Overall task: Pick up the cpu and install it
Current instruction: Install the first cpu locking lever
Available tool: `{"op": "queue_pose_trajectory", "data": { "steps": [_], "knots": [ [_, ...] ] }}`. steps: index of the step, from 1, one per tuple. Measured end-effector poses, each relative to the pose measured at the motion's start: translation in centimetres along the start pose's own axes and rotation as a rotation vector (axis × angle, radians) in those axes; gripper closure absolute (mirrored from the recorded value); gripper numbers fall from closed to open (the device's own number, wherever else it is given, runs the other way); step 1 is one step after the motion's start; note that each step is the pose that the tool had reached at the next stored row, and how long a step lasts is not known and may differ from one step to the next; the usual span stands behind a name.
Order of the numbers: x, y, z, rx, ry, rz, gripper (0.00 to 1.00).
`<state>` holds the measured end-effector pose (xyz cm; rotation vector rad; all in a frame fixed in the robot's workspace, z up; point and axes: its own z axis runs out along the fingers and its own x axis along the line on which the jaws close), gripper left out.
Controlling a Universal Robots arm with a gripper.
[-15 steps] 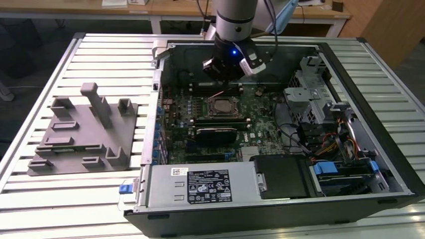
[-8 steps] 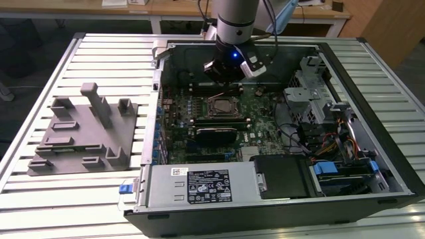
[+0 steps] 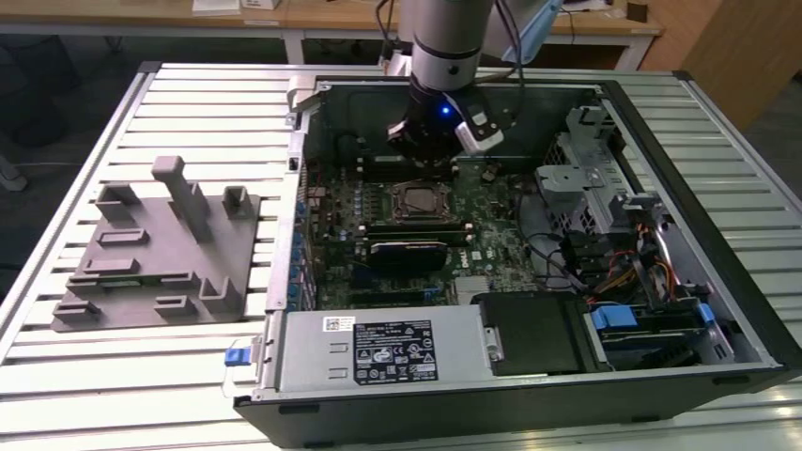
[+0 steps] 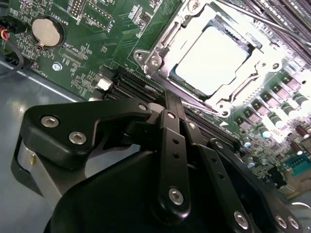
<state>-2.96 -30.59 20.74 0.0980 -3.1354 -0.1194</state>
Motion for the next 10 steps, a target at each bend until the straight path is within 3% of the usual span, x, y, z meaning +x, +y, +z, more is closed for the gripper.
{"op": "queue_pose_trajectory", "data": {
  "steps": [10],
  "knots": [
    [-0.23,-0.08,0.90,0.0000,0.0002,0.000,0.89]
  ]
}}
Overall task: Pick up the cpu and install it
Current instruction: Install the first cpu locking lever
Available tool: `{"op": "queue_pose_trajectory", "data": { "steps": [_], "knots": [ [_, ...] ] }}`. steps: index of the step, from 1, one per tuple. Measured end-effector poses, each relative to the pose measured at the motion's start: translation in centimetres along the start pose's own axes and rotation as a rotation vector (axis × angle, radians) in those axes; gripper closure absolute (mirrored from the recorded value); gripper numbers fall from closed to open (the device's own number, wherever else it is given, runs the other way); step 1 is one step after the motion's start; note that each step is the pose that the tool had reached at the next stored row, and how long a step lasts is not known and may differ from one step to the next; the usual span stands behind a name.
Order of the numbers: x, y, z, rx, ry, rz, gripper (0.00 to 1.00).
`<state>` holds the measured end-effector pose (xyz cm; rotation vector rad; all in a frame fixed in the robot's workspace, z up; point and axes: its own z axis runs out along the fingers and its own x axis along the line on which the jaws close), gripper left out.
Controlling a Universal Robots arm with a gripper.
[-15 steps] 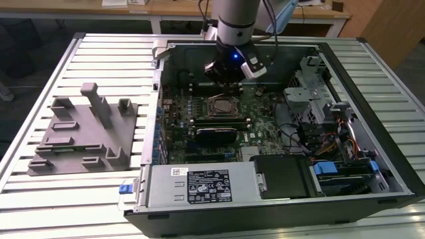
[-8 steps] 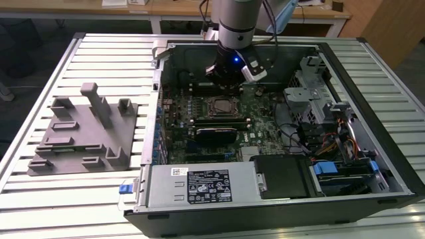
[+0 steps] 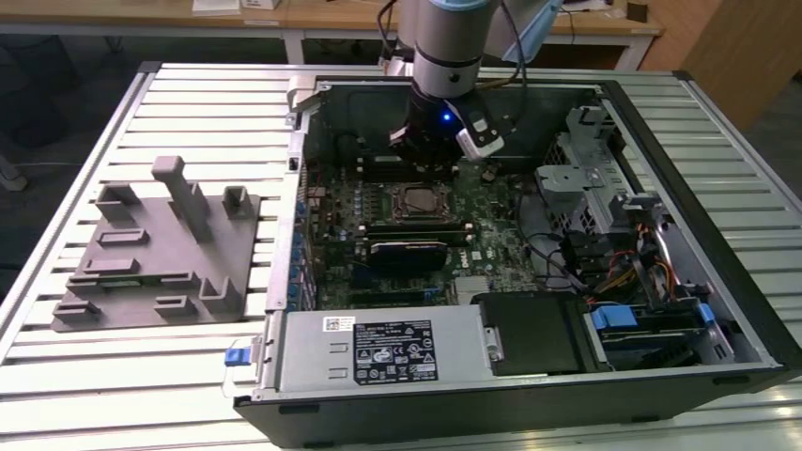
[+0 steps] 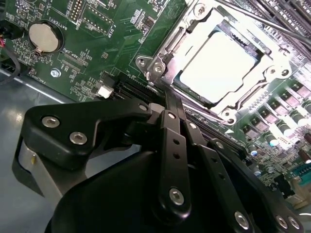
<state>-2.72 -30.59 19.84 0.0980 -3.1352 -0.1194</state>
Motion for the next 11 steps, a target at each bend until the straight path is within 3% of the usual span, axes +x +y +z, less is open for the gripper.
{"op": "queue_pose_trajectory", "data": {
  "steps": [11],
  "knots": [
    [-0.01,0.03,-0.29,-0.0001,-0.0001,0.000,0.89]
  ]
}}
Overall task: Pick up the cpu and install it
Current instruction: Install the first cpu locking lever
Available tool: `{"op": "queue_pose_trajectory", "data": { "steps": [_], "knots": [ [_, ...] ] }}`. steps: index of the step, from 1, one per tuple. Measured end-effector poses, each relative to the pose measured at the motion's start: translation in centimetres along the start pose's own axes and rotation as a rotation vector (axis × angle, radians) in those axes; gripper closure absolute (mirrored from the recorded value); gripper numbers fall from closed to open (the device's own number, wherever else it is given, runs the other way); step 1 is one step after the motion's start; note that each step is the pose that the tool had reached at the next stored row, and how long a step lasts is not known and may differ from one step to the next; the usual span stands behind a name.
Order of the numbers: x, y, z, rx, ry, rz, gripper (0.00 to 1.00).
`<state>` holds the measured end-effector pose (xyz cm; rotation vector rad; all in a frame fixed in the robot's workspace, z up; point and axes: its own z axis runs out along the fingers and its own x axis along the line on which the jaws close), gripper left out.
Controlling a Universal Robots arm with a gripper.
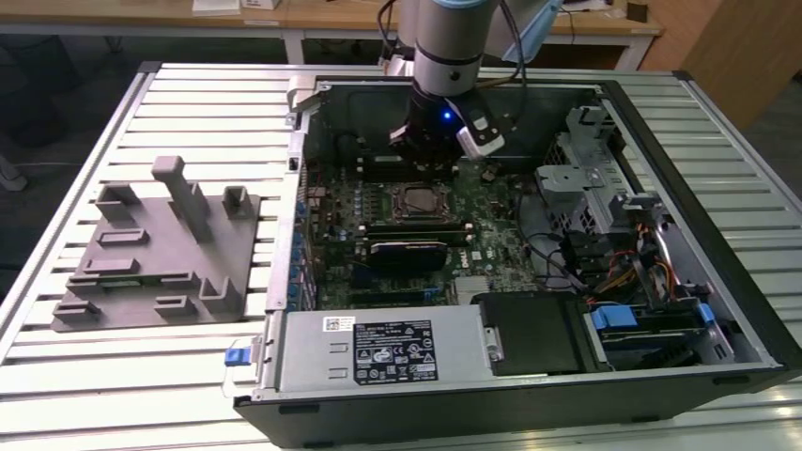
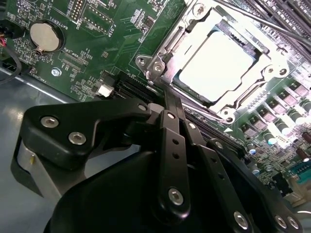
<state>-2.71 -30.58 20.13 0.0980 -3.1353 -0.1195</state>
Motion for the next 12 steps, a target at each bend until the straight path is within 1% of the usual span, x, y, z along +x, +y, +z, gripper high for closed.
{"op": "queue_pose_trajectory", "data": {
  "steps": [2,5,7,12],
  "knots": [
    [0.00,0.00,0.00,0.0006,-0.0001,0.000,0.89],
    [0.00,0.00,0.06,0.0071,0.0005,0.000,0.89],
    [-0.01,-0.02,0.17,0.0134,0.0011,0.000,0.89],
    [-0.04,-0.06,0.44,0.0340,0.0045,0.000,0.89]
  ]
}}
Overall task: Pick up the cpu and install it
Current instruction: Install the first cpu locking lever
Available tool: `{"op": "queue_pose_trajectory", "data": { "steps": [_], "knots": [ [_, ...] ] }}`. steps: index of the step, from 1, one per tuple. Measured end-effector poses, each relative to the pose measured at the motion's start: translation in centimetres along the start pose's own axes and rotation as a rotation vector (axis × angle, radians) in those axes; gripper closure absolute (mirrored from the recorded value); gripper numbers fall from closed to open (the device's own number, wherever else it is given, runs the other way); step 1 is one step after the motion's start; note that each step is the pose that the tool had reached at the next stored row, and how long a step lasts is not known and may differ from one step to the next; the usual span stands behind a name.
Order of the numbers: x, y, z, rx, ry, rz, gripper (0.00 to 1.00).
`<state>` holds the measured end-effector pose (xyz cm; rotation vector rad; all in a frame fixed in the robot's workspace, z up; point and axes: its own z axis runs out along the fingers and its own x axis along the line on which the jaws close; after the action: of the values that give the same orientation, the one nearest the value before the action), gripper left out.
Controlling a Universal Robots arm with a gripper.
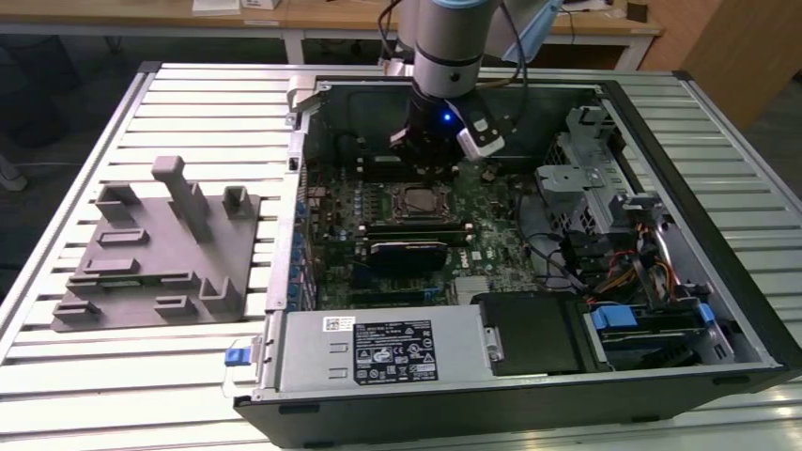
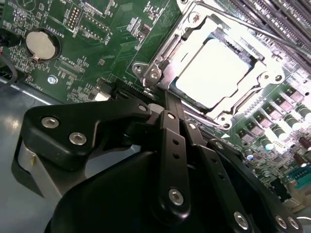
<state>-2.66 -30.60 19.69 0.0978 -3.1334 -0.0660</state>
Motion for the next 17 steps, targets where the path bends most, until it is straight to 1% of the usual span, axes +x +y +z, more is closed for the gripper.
{"op": "queue_pose_trajectory", "data": {
  "steps": [1,9,11,14,17],
  "knots": [
    [-0.01,0.00,0.06,0.0017,0.0003,0.000,0.89],
    [-0.03,0.01,0.13,0.0021,0.0001,0.000,0.89],
    [-0.05,0.03,-0.06,0.0014,-0.0007,0.000,0.89],
    [-0.03,0.04,-0.53,0.0020,0.0001,0.000,0.89],
    [-0.04,0.07,-0.74,0.0014,0.0000,0.000,0.89]
  ]
}}
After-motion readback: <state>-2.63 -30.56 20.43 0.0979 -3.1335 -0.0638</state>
